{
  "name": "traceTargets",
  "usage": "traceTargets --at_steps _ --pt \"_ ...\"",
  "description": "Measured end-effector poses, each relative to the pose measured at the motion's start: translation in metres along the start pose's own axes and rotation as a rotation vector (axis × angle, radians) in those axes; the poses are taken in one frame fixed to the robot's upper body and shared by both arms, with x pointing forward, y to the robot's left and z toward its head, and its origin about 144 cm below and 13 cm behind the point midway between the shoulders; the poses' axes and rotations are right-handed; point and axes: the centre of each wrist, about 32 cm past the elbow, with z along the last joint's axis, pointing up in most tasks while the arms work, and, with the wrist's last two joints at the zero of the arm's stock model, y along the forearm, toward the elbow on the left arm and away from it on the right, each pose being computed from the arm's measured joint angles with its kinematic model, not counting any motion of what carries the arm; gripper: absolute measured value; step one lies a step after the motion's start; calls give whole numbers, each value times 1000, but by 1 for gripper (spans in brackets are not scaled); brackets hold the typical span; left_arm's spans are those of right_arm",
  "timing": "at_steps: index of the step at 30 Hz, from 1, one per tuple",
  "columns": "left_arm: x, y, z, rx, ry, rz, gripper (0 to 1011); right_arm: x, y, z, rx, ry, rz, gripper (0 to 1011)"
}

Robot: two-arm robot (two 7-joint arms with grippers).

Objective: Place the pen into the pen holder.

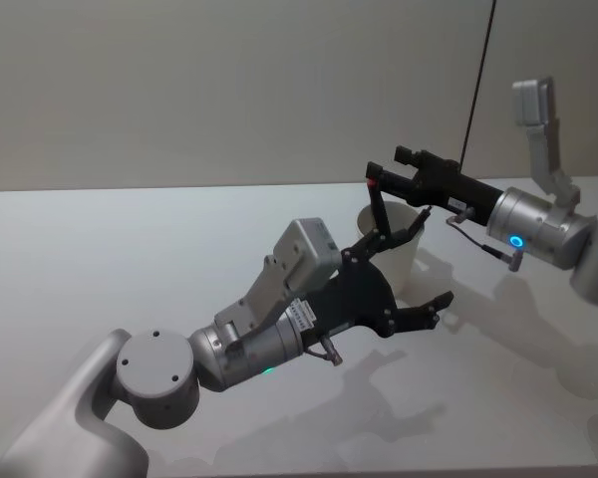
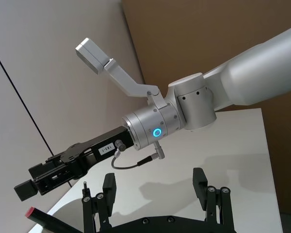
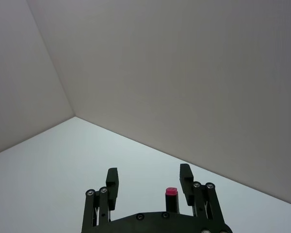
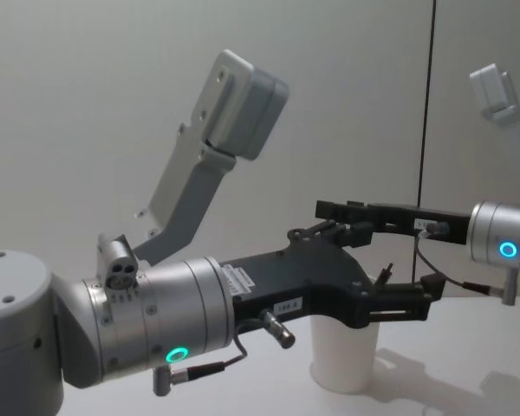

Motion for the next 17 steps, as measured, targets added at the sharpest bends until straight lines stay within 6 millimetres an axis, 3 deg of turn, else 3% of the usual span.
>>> traceTargets --at_steps 1,9,17 --pt "0 0 0 0 0 0 1004 0 -1 0 1 -1 -1 794" --pt "0 0 0 0 0 0 1004 0 -2 1 5 -2 -5 993" --pt "0 0 0 0 0 0 1004 0 -3 1 8 -2 -7 1002"
